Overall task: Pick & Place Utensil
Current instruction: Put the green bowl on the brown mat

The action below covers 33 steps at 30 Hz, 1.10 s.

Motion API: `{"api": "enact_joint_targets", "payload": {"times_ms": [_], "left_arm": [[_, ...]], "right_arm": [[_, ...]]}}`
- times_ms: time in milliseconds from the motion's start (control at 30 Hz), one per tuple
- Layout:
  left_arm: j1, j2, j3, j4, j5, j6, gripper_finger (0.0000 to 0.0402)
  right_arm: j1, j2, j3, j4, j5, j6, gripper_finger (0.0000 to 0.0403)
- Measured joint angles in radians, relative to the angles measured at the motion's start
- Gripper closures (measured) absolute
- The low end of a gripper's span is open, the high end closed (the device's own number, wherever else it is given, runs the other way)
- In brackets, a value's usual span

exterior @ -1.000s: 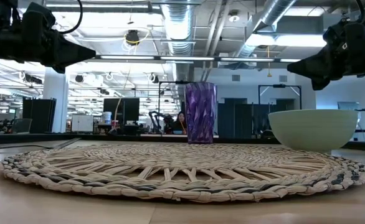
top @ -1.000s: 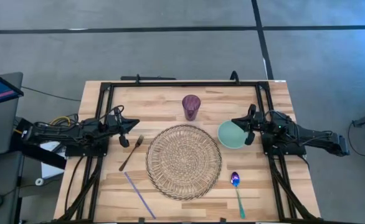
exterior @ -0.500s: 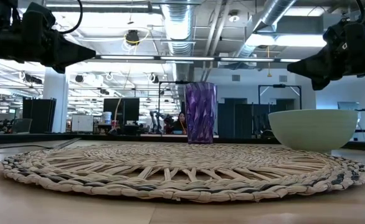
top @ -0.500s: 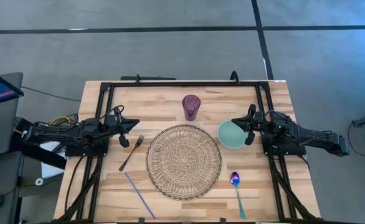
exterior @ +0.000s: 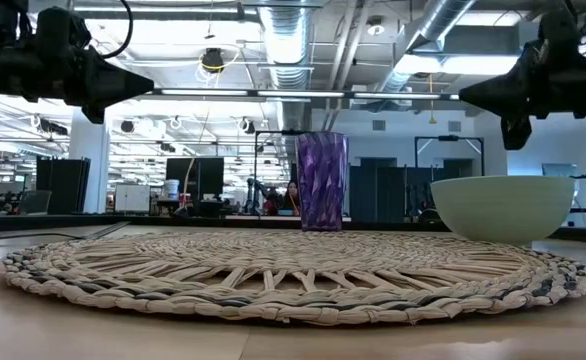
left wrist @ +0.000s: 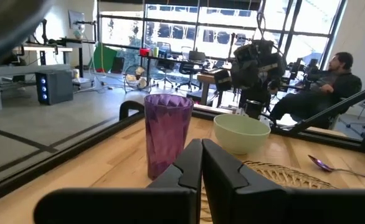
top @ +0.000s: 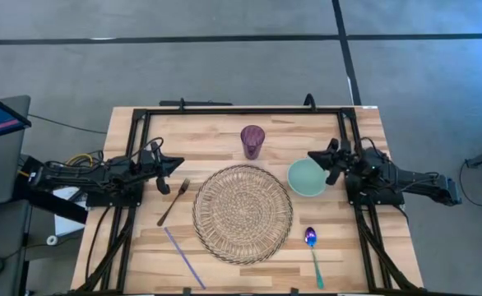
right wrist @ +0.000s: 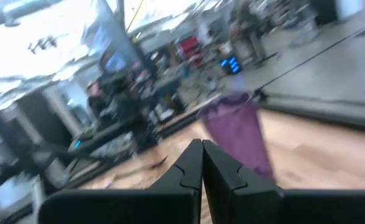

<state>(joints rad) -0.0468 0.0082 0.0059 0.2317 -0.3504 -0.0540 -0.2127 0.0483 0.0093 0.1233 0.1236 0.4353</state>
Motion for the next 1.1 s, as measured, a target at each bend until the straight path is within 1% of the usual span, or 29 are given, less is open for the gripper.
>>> {"api": "enact_joint_targets", "payload": {"times_ms": [67, 133, 233, 433, 567, 667, 733, 800, 900, 1000, 1100], "left_arm": [[0.000, 0.000, 0.000, 0.000, 0.000, 0.000, 0.0389], [0.000, 0.000, 0.000, 0.002, 0.000, 0.000, 0.0389], [0.001, 0.000, 0.000, 0.013, -0.001, 0.006, 0.0389], [0.005, 0.001, 0.000, 0.038, -0.016, 0.020, 0.0389], [0.006, 0.001, 0.000, 0.099, -0.018, 0.023, 0.0389], [0.005, 0.001, 0.000, 0.168, -0.018, 0.036, 0.0389], [0.006, 0.001, 0.000, 0.236, -0.013, 0.086, 0.0389], [0.006, 0.001, 0.000, 0.278, 0.013, 0.134, 0.0389], [0.005, 0.014, 0.013, 0.301, 0.039, 0.184, 0.0389], [0.006, 0.066, 0.058, 0.301, 0.049, 0.186, 0.0388], [0.005, 0.157, 0.125, 0.301, 0.063, 0.214, 0.0373]], "right_arm": [[0.000, 0.000, 0.000, 0.026, 0.035, -0.001, 0.0402], [-0.004, 0.000, 0.000, 0.049, 0.054, -0.047, 0.0402], [-0.022, 0.000, 0.000, 0.086, 0.061, -0.092, 0.0402], [-0.077, 0.000, 0.000, 0.239, 0.062, -0.096, 0.0402], [-0.122, 0.000, 0.000, 0.339, 0.061, -0.098, 0.0402], [-0.145, 0.000, 0.000, 0.350, 0.060, -0.118, 0.0402], [-0.145, 0.007, 0.000, 0.350, 0.041, -0.102, 0.0402], [-0.137, 0.013, 0.002, 0.353, 0.005, -0.072, 0.0402], [-0.106, 0.033, 0.024, 0.354, -0.020, -0.070, 0.0394], [-0.072, 0.097, 0.074, 0.352, -0.019, -0.073, 0.0373], [-0.034, 0.195, 0.153, 0.352, -0.019, -0.102, 0.0343]]}}
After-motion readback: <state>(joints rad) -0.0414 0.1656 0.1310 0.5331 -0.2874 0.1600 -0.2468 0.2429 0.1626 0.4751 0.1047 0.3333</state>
